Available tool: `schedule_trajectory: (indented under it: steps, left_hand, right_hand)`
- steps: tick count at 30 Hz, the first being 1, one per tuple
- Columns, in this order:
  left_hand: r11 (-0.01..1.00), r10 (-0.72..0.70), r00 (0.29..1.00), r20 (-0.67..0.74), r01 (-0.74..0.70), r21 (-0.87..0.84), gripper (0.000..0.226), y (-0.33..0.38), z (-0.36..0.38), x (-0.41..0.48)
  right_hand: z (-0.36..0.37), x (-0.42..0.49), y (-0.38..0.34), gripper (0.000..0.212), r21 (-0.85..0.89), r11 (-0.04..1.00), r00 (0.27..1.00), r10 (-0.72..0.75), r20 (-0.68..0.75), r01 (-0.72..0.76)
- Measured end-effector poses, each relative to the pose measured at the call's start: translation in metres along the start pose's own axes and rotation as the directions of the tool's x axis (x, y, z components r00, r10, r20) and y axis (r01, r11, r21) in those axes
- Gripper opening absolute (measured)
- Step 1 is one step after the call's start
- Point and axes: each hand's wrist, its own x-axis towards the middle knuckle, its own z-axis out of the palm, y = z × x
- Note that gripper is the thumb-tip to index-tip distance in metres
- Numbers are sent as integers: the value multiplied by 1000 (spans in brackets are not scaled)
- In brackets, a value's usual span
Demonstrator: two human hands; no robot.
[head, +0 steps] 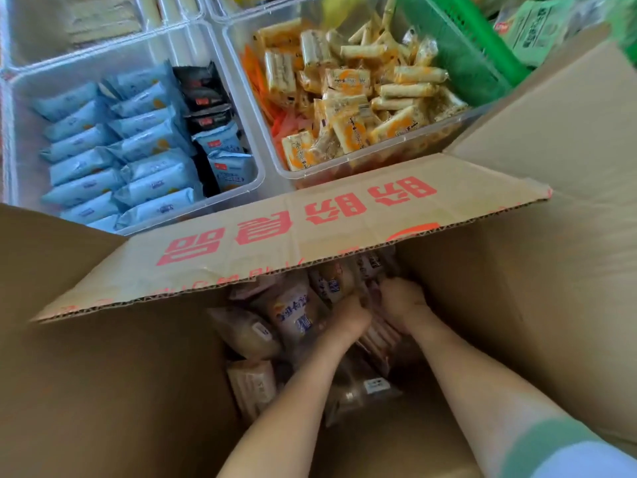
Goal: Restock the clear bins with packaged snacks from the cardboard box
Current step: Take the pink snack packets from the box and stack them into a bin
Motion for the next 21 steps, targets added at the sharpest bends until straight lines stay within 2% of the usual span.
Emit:
schedule_trajectory:
  steps: [2, 3, 4, 6, 7, 9, 10, 12, 14, 16, 17, 19, 21]
  left_hand:
    - [991, -76, 997, 7, 76, -113, 34, -1, 1, -3]
    - [968, -138, 990, -3, 134, -210, 37, -2, 2, -6]
    - [901, -209, 978, 16, 199, -386, 40, 1, 1, -12]
    - [586, -277, 946, 166, 303, -752, 49, 8, -4, -27]
    - [430, -247, 939, 240, 328, -841, 54, 13, -7, -35]
    - [261, -157, 941, 298, 331, -907, 69, 24, -12, -57]
    - [230, -116, 948, 295, 315, -921, 73, 31, -16, -70]
    - [177, -50, 969, 242, 247, -953, 72, 42, -21, -96]
    - [133, -16, 988, 156, 157, -979, 64, 47, -25, -126]
    - [135, 26, 999, 38, 34, -990, 52, 46, -27, -164]
    - [142, 47, 999, -18, -25, -989, 47, 42, -29, -185]
    - [178, 81, 990, -112, -125, -976, 44, 27, -35, -221]
    - [173, 135, 972, -191, -213, -962, 49, 9, -47, -249]
  right_hand:
    - [-7, -12, -4, 31, -88, 990, 994, -108, -13, 107]
    - [-10, -19, -4, 30, -110, 985, 990, -139, -33, 135]
    - [-16, -27, -4, 31, -123, 981, 985, -160, -64, 151]
    - [-29, -47, -2, 35, -143, 973, 967, -203, -154, 182]
    - [-36, -60, -1, 38, -149, 967, 954, -232, -188, 206]
    - [-52, -92, 0, 40, -174, 951, 915, -297, -274, 257]
    - [-60, -110, -1, 37, -200, 939, 881, -334, -335, 280]
    - [-75, -151, -6, 33, -263, 906, 766, -422, -485, 332]
    - [-80, -188, -10, 32, -330, 865, 635, -502, -587, 378]
    - [-79, -218, -17, 24, -363, 829, 520, -552, -652, 425]
    - [-77, -233, -22, 23, -349, 821, 497, -557, -665, 453]
    - [-76, -261, -34, 37, -254, 823, 479, -515, -711, 508]
    - [-81, -291, -47, 55, -111, 809, 499, -457, -737, 577]
